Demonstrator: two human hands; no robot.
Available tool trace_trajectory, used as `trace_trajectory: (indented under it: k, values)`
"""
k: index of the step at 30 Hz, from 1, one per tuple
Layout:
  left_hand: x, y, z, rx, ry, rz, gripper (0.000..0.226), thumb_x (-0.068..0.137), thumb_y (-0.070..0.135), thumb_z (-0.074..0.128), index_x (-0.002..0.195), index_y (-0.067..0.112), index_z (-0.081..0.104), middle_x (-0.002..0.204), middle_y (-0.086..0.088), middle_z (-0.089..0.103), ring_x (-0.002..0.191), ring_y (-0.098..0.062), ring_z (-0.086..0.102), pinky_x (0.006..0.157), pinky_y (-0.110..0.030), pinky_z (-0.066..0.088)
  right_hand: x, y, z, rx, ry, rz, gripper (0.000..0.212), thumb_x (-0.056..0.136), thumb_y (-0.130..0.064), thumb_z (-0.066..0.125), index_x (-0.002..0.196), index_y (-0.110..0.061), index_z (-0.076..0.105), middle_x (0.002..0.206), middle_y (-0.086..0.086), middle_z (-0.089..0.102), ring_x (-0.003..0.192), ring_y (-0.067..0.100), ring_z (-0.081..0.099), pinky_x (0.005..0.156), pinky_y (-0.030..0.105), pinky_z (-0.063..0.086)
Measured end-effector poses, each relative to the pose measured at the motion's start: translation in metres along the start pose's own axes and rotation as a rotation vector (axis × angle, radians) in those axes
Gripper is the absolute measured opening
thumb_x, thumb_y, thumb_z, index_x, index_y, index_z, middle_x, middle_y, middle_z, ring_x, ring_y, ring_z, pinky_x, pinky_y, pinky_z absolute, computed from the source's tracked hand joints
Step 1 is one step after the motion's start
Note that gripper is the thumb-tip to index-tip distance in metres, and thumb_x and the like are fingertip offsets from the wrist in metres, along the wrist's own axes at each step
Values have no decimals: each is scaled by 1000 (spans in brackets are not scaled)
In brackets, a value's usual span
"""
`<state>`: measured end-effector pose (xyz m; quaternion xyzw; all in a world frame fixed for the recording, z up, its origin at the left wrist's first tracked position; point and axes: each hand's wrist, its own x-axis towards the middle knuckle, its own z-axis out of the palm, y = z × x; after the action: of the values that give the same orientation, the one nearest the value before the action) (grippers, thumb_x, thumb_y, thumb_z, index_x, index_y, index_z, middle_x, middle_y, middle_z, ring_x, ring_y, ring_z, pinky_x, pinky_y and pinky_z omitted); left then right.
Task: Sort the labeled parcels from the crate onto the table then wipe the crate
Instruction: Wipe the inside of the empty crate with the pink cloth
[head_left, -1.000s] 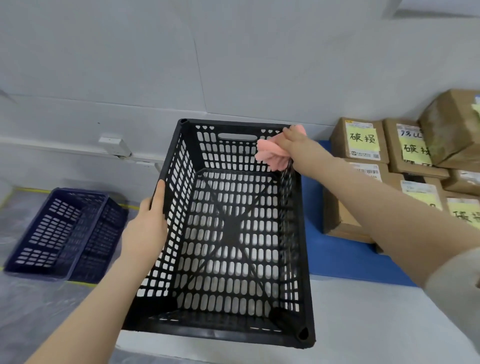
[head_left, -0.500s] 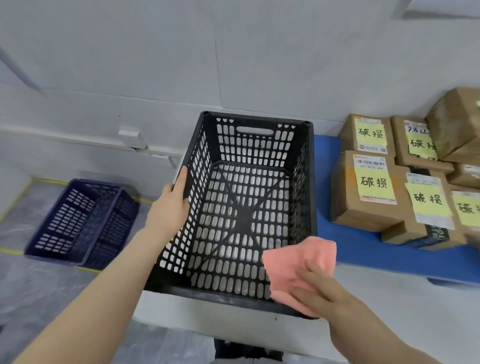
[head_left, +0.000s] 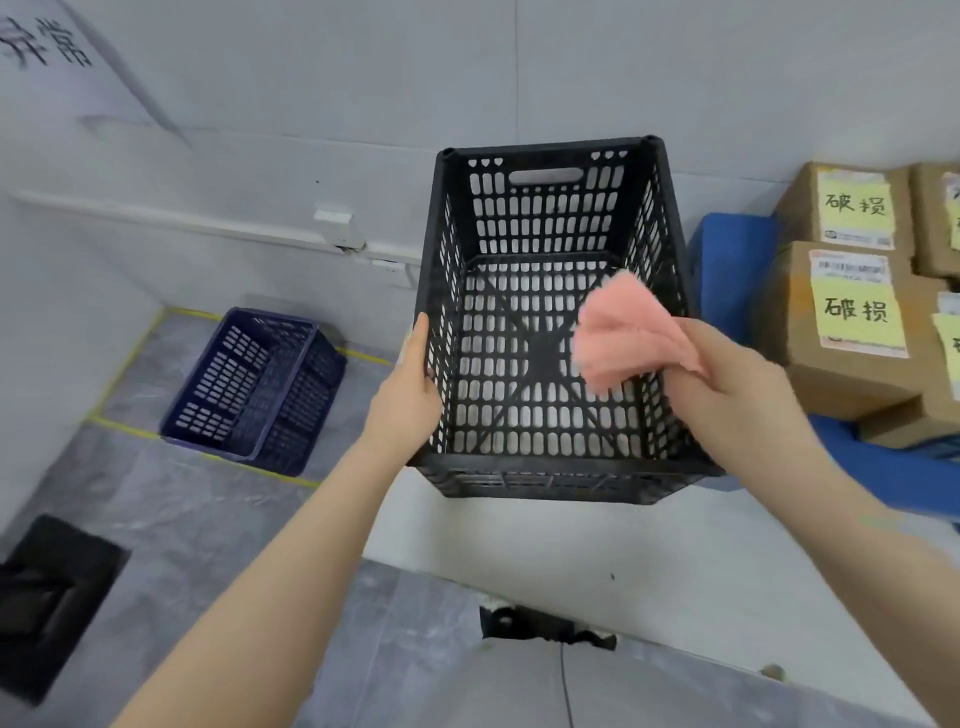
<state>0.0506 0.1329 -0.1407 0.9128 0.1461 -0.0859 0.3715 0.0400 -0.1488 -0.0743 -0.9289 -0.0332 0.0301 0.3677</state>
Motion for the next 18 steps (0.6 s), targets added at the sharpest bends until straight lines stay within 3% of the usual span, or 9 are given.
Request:
trace_trajectory:
  k: [2,4,6,9,12,14,18]
  values:
    - [2,-2,0,7,2,8,74,98,10,37,151,45,0,143,-8,49,106,-34,59,87,-38,46,-33,-32,41,-36,1,-88,39,87,-4,51,116,-30,56,90,4,69,76,24,65,65,33,50]
    - [4,-3,0,36,-19,8,77,95,11,41,152,43,0,141,-14,50,106,-34,58,83,-34,41,-64,-51,93,-320,-98,-279,53,77,2,56,127,-15,60,117,15,67,102,41,64,87,48,51]
    - [6,-4,-2,33,-52,11,77,94,13,42,152,41,-1,142,-15,48,105,-33,57,85,-36,40,-76,-67,133,-533,-132,-384,50,79,-10,46,125,-15,64,129,15,61,117,43,57,96,54,47]
    - [10,-8,-9,-13,-106,6,76,96,17,42,152,40,-3,142,-15,48,114,-34,56,96,-38,40,-73,-83,158,-558,-191,-402,51,82,-14,34,122,-12,66,131,13,60,124,40,53,100,50,45]
    - [9,-10,-7,16,-97,18,75,97,11,37,152,42,-4,113,-18,61,91,-31,60,80,-35,40,-70,-64,149,-604,-179,-465,45,87,-11,38,123,-11,65,135,11,57,127,33,51,102,45,45]
    - [7,-11,-4,21,-75,43,75,98,8,35,152,41,-5,100,-11,58,83,-30,59,76,-34,42,-73,-31,116,-630,-130,-449,48,86,-6,37,125,-7,63,135,12,57,125,34,53,101,48,46]
    - [7,-11,-2,15,-71,48,74,100,8,35,151,41,-8,98,-7,57,85,-31,61,73,-38,48,-86,41,36,-697,-49,-296,61,80,2,22,135,2,48,142,21,46,134,40,39,116,48,23]
